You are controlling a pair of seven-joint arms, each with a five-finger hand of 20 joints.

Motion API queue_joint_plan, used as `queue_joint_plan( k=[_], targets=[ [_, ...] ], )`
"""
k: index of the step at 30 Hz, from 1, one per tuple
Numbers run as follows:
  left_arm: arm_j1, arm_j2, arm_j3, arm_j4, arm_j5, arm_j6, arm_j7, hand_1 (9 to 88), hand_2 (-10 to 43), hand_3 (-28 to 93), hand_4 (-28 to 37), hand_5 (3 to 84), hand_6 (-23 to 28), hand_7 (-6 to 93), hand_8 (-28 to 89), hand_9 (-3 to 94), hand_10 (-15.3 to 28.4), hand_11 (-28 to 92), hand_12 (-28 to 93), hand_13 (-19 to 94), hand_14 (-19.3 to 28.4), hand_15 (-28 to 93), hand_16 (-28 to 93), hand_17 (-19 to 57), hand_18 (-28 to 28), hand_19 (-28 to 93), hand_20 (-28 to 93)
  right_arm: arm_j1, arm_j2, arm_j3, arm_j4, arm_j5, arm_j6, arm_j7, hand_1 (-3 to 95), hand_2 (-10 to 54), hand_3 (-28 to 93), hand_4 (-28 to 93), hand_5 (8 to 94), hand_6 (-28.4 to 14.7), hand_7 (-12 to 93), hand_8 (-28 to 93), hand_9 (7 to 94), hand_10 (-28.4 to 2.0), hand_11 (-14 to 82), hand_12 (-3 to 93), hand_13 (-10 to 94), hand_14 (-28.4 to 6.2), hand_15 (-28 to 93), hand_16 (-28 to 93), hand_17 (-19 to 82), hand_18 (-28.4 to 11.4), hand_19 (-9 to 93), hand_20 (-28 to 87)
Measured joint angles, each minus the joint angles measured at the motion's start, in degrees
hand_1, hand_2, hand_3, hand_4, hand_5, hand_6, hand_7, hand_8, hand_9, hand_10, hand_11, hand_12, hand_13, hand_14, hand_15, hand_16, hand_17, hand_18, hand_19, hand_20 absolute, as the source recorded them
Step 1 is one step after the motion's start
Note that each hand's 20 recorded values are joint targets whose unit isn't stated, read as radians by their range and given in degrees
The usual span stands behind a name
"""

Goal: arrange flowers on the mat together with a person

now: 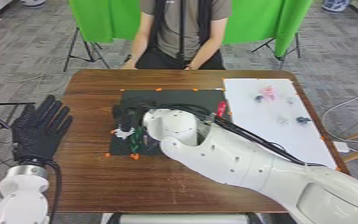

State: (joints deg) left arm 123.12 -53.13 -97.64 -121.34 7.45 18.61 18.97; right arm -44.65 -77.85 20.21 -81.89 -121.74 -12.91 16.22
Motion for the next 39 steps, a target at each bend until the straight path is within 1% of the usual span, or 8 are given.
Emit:
queue_joint_plan(
  k=[6,9,15,23,27,30,34,39],
  targets=[
    [1.2,-1.18,-1.17,-0.05,0.08,-0.11,-0.32,25.8,12.0,72,-28.3,40.6,7.1,13.0,-9,32.2,13.9,17,8,23,12.3,23,-6,-4.4,10.1,28,10,-7.9,0.3,11.4,-6.0,-5.0,-0.9,-3.5,43.6,-9.5,77,-28,41.8,1.0,24,-15,48.5,-10.2,14.1,18.4,44,-9.8,32,22,20,-18.0,55,18],
    [2.2,-1.96,-2.26,-0.30,0.45,-0.62,-0.82,25.7,12.1,71,-28.3,40.6,7.3,12.7,-9,32.1,14.2,16,8,22,12.7,23,-6,-4.6,10.3,28,10,-11.5,2.1,15.5,-11.3,-8.6,0.1,-6.0,35.6,-6.5,75,-25,41.7,2.4,20,-15,47.7,-8.5,9.2,15.2,42,-10.5,23,21,20,-17.5,49,14],
    [5.9,-3.24,-5.96,-1.32,2.70,-4.33,-2.84,24.5,11.7,71,-28.3,39.7,7.2,11.4,-9,31.0,14.2,15,8,21,13.1,23,-6,-5.1,10.6,28,10,-19.8,7.5,26.7,-22.0,2.5,0.8,-6.0,22.8,4.8,71,-22,40.2,0.1,13,-12,44.0,-10.0,5.8,12.5,38,-12.6,18,20,17,-17.2,45,12],
    [6.5,-3.26,-5.64,-1.89,5.55,-5.79,-3.32,22.8,11.5,70,-28.3,38.6,6.9,10.5,-9,29.8,13.9,13,8,20,12.8,21,-6,-5.2,10.7,27,9,-33.0,13.8,45.1,-30.3,20.7,1.2,-3.5,18.6,8.9,68,-21,36.9,-2.7,8,-8,39.2,-13.0,4.0,12.7,33,-15.1,16,20,15,-17.1,43,11],
    [6.9,-3.26,-6.15,-2.30,5.59,-6.83,-3.34,22.2,10.6,71,-28.3,38.2,6.9,10.3,-9,29.5,13.8,13,8,20,12.7,20,-5,-5.3,10.7,27,9,-41.1,15.3,55.1,-34.1,33.7,3.6,-4.0,21.5,9.7,71,-22,38.4,-0.5,10,-9,40.3,-10.4,4.0,12.0,31,-11.6,9,19,14,-15.3,38,9],
    [7.2,-3.26,-6.55,-2.44,5.51,-7.34,-3.01,22.0,9.9,71,-28.3,38.1,6.8,10.1,-9,29.4,13.7,13,8,20,12.7,20,-5,-5.2,10.7,26,9,-45.8,17.4,59.5,-33.6,42.9,6.6,-9.5,22.0,9.6,71,-22,39.0,-0.1,10,-10,40.4,-9.9,4.1,11.5,30,-9.7,7,17,14,-14.6,35,9],
    [7.4,-3.26,-6.65,-2.47,5.46,-7.94,-2.22,22.0,9.3,71,-28.3,37.7,6.8,9.7,-9,28.9,13.3,12,9,20,12.4,19,-5,-5.2,10.7,25,9,-51.8,20.7,64.0,-32.0,52.1,8.0,-16.1,22.7,8.6,73,-22,39.0,-0.1,10,-10,39.7,-9.7,4.0,11.1,29,-9.2,6,15,14,-14.0,33,9],
    [7.6,-3.26,-6.50,-2.47,5.23,-9.16,-1.03,22.6,12.5,63,-28.3,37.6,6.2,8.6,-9,30.0,11.6,10,8,20,11.4,17,-4,-5.2,10.9,24,10,-59.6,22.4,71.8,-32.7,64.8,8.5,-14.3,22.2,8.6,72,-23,38.7,-0.8,10,-10,38.4,-10.6,3.7,10.9,29,-9.5,7,15,14,-14.0,33,10]
  ],
)
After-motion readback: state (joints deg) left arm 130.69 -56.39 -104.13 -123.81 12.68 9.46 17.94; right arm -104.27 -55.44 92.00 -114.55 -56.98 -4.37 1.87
